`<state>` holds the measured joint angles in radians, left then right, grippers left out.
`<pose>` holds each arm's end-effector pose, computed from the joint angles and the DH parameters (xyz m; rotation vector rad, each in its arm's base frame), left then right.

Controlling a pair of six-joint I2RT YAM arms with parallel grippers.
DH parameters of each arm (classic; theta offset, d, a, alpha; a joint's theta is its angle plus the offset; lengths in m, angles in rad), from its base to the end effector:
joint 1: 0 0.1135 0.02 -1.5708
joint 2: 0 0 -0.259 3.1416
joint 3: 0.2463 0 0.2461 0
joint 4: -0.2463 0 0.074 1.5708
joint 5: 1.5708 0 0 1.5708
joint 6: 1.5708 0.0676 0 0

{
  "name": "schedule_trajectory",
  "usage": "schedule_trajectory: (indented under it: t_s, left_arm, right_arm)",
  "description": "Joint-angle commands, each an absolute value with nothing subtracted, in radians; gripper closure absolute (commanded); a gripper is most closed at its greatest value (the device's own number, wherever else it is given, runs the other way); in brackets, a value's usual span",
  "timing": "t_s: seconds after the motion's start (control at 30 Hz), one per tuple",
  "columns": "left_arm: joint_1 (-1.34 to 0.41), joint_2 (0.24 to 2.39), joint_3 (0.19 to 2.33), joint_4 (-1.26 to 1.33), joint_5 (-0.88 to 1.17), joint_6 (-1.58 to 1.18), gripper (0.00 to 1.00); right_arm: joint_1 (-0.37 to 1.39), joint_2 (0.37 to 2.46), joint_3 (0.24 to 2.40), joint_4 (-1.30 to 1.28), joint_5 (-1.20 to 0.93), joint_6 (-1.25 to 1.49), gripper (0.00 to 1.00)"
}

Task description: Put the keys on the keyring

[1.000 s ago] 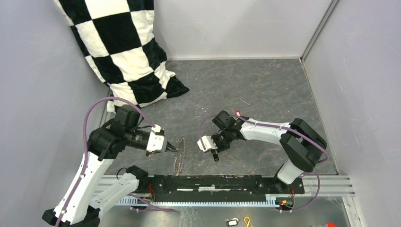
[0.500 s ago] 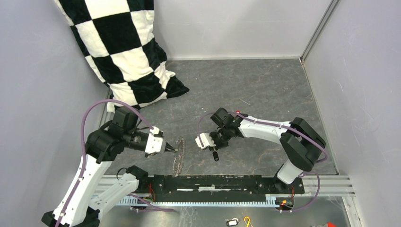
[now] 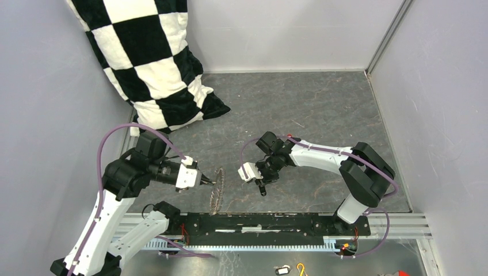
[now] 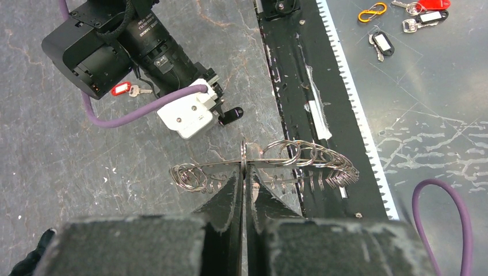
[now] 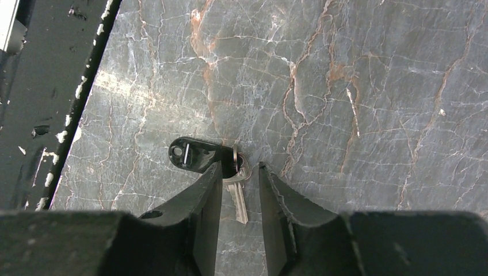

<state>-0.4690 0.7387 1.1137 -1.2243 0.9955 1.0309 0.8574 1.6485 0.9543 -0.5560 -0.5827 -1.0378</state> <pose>0.0652 -0.0966 0.3480 1.7122 1.2188 -0.8595 0.1702 0.2535 0.1413 -2.2480 1.4560 0.7600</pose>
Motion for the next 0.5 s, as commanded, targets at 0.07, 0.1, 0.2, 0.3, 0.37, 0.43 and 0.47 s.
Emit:
schedule_trajectory:
  t_s: [0.07, 0.1, 0.2, 0.3, 0.37, 0.43, 0.47]
  left_arm:
    - [-0.471, 0.729, 1.126, -1.206, 1.013, 1.076, 0.98]
    - [-0.471, 0.729, 1.126, -1.205, 1.013, 1.077, 0.98]
    - [-0.471, 0.727, 1.124, -1.205, 1.012, 1.077, 0.98]
    - [-0.472, 0.728, 1.124, -1.206, 1.012, 1.083, 0.98]
    - [-0.471, 0.729, 1.124, -1.205, 1.011, 1.085, 0.98]
    - [-0.471, 0.730, 1.124, -1.206, 1.012, 1.086, 0.98]
    - [-0.471, 0.730, 1.124, -1.206, 1.012, 1.085, 0.98]
  right_arm:
    - [0.859, 1.640, 0.975, -0.570, -0.603, -1.063, 0.64]
    - [0.860, 1.642, 0.974, -0.571, -0.604, -1.063, 0.64]
    - [0.859, 1.647, 0.970, -0.566, -0.622, -1.060, 0.64]
    - [0.860, 1.652, 0.967, -0.562, -0.627, -1.056, 0.64]
    - [0.861, 1.657, 0.969, -0.566, -0.628, -1.057, 0.64]
    - [0.860, 1.661, 0.968, -0.568, -0.630, -1.058, 0.64]
    - [0.861, 1.663, 0.967, -0.568, -0.633, -1.061, 0.64]
